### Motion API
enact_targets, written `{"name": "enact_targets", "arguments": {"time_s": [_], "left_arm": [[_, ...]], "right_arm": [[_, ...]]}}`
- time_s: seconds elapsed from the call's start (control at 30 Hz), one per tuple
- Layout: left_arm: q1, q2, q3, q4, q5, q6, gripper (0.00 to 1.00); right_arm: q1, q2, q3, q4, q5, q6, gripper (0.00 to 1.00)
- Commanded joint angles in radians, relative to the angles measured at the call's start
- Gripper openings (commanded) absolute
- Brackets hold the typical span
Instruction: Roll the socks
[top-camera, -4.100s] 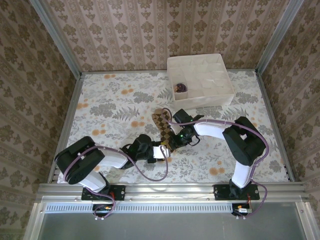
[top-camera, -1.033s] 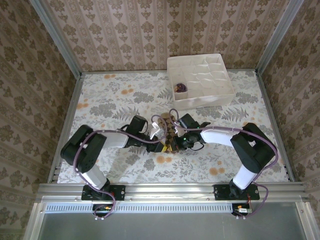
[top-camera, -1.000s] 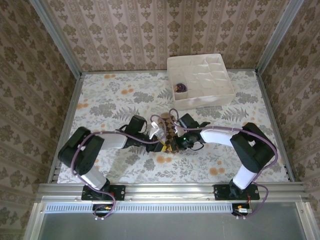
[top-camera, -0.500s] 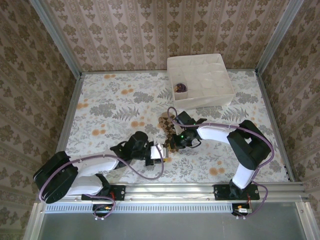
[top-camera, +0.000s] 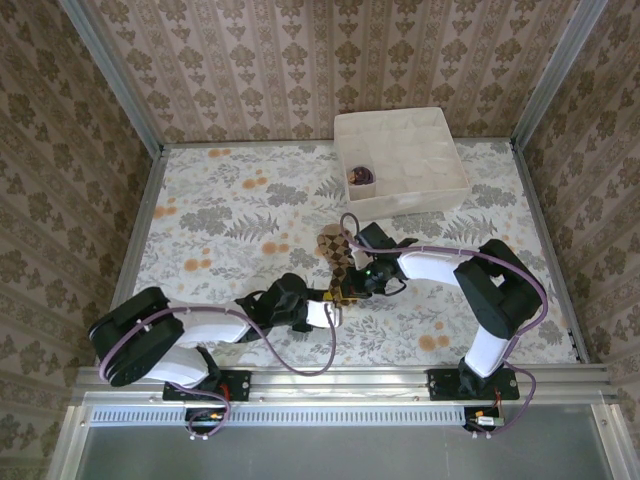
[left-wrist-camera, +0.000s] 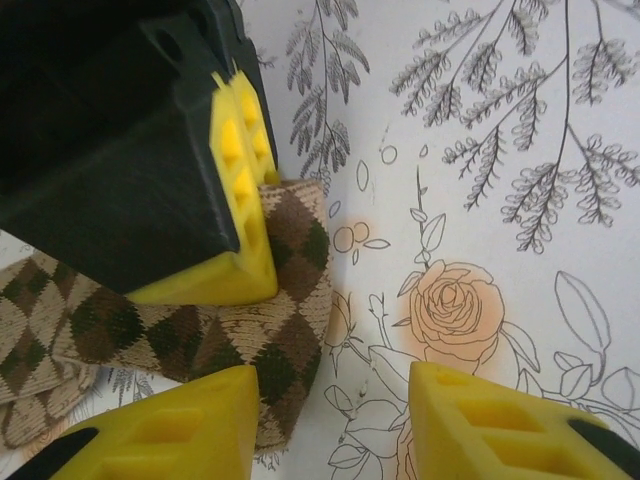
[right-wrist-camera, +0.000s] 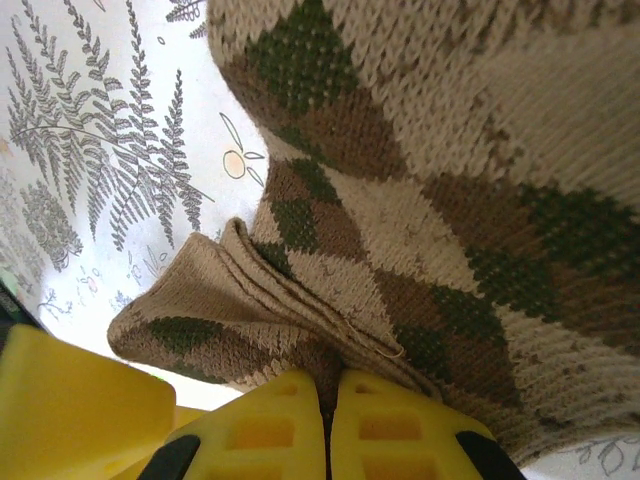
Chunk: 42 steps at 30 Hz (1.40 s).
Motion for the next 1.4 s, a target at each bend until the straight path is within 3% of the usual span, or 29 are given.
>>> {"name": "enact_targets", "arguments": {"time_s": [0.0,0.23,0.5,0.6,0.73,0.83,0.97,1.17,1.37], "left_arm": [[-0.009,0.034,-0.012,0.067,-0.028,0.048,0.43],[-0.009,0.123,-0.01,0.163,-0.048,0.059,0.48],[-0.009,0.229,-0.031,0.304,-0.084,0.062,0.5],[-0.01,0.247,-0.043,0.338,-0.074,0.062,0.46],[-0.012,0.234,-0.047,0.328,-0.058,0.06,0.33],[-0.011,0.212,-0.042,0.265,-0.029,0.058,0.19],[-0.012,0.167,0.012,0.063,0.028,0.045,0.01],[0.016,0.177,0.173,-0.296,0.196,-0.027,0.0],[0.039,0.268,0.328,-0.536,0.345,-0.107,0.0]], "right_arm": [[0.006,0.058,-0.071,-0.134,0.02,0.021,0.0],[0.0,0.069,-0.033,-0.203,-0.035,-0.015,0.0],[-0.029,0.074,-0.047,-0.157,-0.215,-0.002,0.0],[-0.053,0.068,-0.041,-0.155,-0.275,-0.004,0.0],[-0.076,0.066,-0.059,-0.141,-0.304,0.004,0.0],[-0.09,0.064,-0.07,-0.132,-0.316,0.005,0.0],[-0.108,0.05,-0.075,-0.137,-0.302,-0.003,0.03],[-0.126,-0.138,-0.087,-0.156,-0.179,-0.011,0.38],[-0.145,-0.325,-0.116,-0.213,0.036,0.002,0.48]]}}
